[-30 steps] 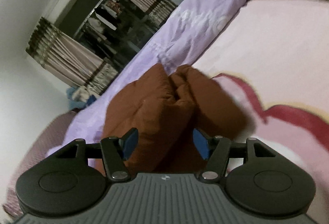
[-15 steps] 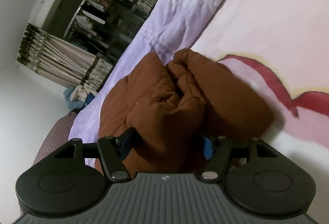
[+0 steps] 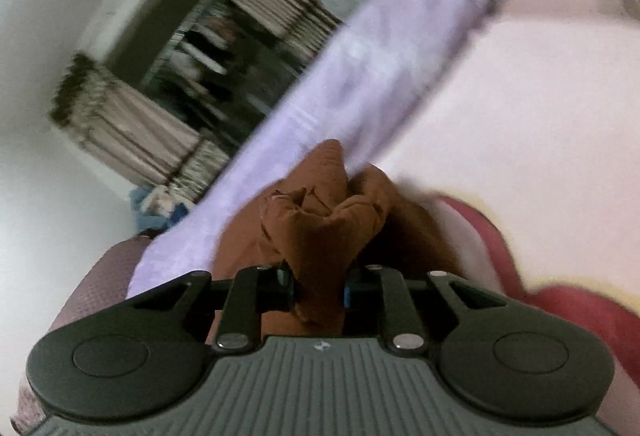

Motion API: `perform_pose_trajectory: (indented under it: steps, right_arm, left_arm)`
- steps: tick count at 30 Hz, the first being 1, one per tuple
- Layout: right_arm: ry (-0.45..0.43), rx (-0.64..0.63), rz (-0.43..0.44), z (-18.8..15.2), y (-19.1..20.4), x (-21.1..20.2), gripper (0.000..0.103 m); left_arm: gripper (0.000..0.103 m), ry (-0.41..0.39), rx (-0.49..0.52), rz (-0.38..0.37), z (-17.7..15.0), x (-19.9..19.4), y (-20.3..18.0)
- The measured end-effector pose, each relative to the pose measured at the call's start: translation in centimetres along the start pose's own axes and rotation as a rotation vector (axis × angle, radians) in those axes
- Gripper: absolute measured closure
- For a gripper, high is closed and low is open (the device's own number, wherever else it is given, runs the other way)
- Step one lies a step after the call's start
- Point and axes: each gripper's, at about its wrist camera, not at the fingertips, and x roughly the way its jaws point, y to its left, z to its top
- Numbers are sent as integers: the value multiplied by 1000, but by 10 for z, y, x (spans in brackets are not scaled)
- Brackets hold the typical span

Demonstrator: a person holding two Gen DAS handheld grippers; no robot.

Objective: Fold large clothes

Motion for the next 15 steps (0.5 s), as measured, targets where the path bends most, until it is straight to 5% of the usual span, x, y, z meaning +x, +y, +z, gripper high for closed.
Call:
perform_pose_trajectory:
  steps: [9, 15]
  right_arm:
    - [36, 82, 11, -28, -48, 20, 78]
    - [45, 63, 40, -15, -49, -2, 52]
  left_arm:
    - [26, 9, 10, -7, -6, 9, 7]
    - [26, 49, 67, 5, -4, -18, 8]
